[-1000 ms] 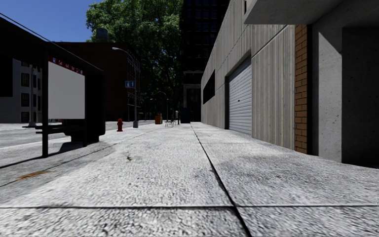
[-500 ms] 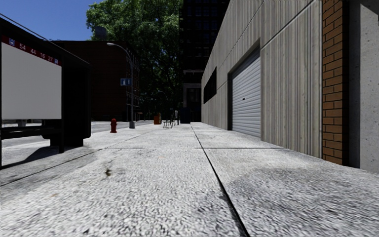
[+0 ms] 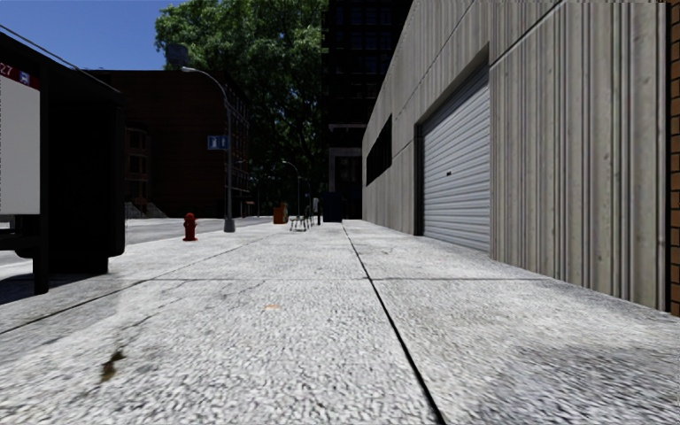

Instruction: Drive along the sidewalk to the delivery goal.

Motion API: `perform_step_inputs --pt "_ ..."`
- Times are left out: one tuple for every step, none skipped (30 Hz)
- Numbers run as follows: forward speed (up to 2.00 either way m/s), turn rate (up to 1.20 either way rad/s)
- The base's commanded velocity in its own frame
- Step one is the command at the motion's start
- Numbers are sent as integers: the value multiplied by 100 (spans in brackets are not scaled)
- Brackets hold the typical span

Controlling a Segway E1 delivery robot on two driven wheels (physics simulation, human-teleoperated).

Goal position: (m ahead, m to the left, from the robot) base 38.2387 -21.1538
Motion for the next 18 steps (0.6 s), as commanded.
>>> perform_step_inputs --pt "200 0" --pt "200 0" --pt "200 0" --pt "200 0" --pt "200 0" --pt "200 0" --pt "200 0" --pt "200 0" --pt "200 0" --pt "200 0" --pt "200 0" --pt "200 0" --pt "200 0" --pt "200 0" --pt "200 0" --pt "200 0" --pt "200 0" --pt "200 0"
